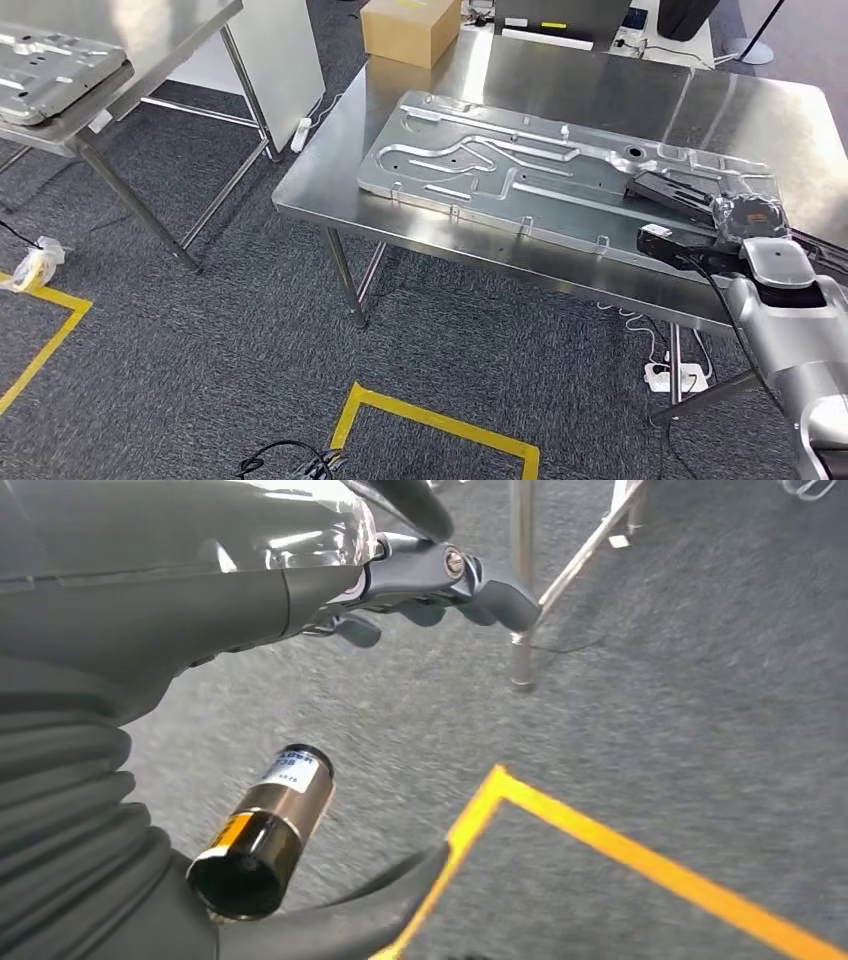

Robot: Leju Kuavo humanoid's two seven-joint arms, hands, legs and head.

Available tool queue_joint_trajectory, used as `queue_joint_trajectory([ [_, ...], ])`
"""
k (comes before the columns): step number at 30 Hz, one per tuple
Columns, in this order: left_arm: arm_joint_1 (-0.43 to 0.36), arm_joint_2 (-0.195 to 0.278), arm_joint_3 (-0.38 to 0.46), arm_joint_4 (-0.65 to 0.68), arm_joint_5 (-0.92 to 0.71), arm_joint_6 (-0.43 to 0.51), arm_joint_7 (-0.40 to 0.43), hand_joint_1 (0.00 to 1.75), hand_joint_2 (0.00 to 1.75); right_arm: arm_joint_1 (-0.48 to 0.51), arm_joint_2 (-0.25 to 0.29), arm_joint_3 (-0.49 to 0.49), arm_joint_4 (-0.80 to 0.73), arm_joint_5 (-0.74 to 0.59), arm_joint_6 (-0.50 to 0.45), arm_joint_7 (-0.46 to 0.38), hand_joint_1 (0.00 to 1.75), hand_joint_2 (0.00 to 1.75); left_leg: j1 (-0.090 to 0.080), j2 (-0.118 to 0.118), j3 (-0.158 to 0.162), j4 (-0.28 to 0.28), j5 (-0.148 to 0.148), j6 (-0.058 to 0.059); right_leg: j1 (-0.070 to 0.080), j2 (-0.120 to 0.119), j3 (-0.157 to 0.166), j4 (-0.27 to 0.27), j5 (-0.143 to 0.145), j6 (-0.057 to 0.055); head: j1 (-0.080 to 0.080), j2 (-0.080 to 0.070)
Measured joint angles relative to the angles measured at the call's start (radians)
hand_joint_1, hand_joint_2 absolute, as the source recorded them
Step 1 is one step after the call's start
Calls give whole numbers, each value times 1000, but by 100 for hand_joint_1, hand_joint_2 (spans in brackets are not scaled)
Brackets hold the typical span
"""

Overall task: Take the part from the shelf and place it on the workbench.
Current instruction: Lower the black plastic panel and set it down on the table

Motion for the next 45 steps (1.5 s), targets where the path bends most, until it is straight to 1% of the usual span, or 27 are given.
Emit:
queue_joint_trajectory([
  [1,1,0,0,2,18,9,-11,0,0,1,9,0,0,-4,6,-1,0,0,1,-11,-22,50,-28,-2,0,2,3,-2,-1,-7,0,0],
  [3,5,1,-1,7,46,21,-20,0,0,7,28,0,-2,-14,21,-4,0,0,1,-24,-89,183,-87,-3,7,7,5,-1,-4,-17,-1,0],
  [4,6,1,-2,8,57,23,-20,0,0,11,37,0,-3,-18,28,-5,0,0,1,-27,-118,233,-100,-2,11,11,6,-1,-5,-20,-1,0],
  [5,6,1,-4,9,66,22,-18,0,0,14,45,0,-5,-22,35,-6,0,0,0,-28,-132,249,-94,1,14,14,6,0,-6,-21,-1,0],
  [6,6,1,-5,10,75,22,-16,0,0,16,51,0,-7,-26,40,-7,0,0,-1,-28,-126,227,-69,6,17,18,7,1,-7,-22,-1,0],
  [7,6,1,-6,10,83,22,-17,0,0,17,55,0,-11,-29,44,-7,0,0,-3,-30,-101,169,-31,12,20,21,9,2,-8,-23,-1,0],
  [8,5,2,-6,10,90,23,-17,0,0,17,59,0,-15,-32,46,-8,0,0,-5,-34,-70,98,4,20,21,23,11,3,-9,-23,0,0],
  [9,4,3,-6,10,95,23,-18,0,0,16,62,0,-17,-35,47,-9,0,0,-8,-37,-41,36,28,27,24,26,11,4,-11,-21,0,0],
  [10,4,3,-6,10,99,23,-19,0,0,16,65,0,-20,-37,47,-11,0,0,-8,-39,-21,-8,42,29,26,28,10,6,-13,-19,0,0],
  [11,4,4,-6,11,102,23,-20,0,0,16,67,0,-21,-39,48,-12,0,0,-9,-41,-13,-27,45,28,27,29,9,8,-14,-18,0,0],
  [13,4,4,-7,11,108,26,-27,0,0,18,70,0,-23,-45,49,-16,0,0,-11,-40,-11,-33,47,21,27,29,7,9,-14,-17,0,0],
  [14,5,5,-7,11,110,30,-32,0,0,20,70,0,-24,-48,49,-18,0,0,-13,-40,-11,-33,48,21,26,28,7,8,-14,-17,0,0],
  [20,10,8,-9,11,121,40,-41,0,0,25,70,0,-41,-56,47,-25,0,0,-15,-42,-12,-32,47,27,24,25,12,-1,-10,-9,0,0],
  [25,0,6,-15,11,132,19,-28,0,0,20,76,1,-52,-60,47,-25,0,0,-15,-42,-12,-32,47,32,24,25,13,-3,-9,-4,0,0],
  [30,-8,4,-15,11,132,15,-28,0,0,15,81,1,-53,-62,42,-28,0,0,-15,-42,-12,-32,47,32,25,25,13,-3,-9,-3,0,0],
  [34,-3,5,-18,14,122,41,-73,0,0,23,82,1,-82,-86,-1,-74,0,0,-14,-42,-12,-32,47,32,25,25,12,-2,-9,-3,0,0],
  [36,-5,5,-25,23,111,51,-102,0,0,32,83,5,-132,-122,-19,-115,0,87,-14,-42,-12,-32,47,33,25,26,12,-2,-9,-3,0,0],
  [38,-9,7,-35,32,98,56,-126,0,0,42,86,12,-198,-161,-28,-151,0,175,-16,-41,-13,-29,45,36,22,26,12,-3,-9,0,0,0],
  [41,-17,11,-48,45,74,56,-159,0,0,56,94,35,-303,-197,-43,-193,0,175,-19,-42,-15,-28,44,40,19,26,13,-4,-8,4,0,0],
  [43,-27,14,-56,54,58,51,-186,0,0,59,103,64,-387,-208,-54,-210,0,175,-15,-42,-8,-42,50,45,20,23,16,-5,-9,8,0,0],
  [44,-33,15,-59,60,50,46,-201,0,0,59,110,83,-432,-210,-54,-210,0,175,-11,-41,-2,-52,56,49,21,19,12,6,-19,9,1,0],
  [45,-40,14,-60,66,45,41,-214,0,0,56,115,102,-472,-210,-49,-202,0,175,-7,-41,4,-61,61,53,21,15,1,35,-40,11,1,0],
])
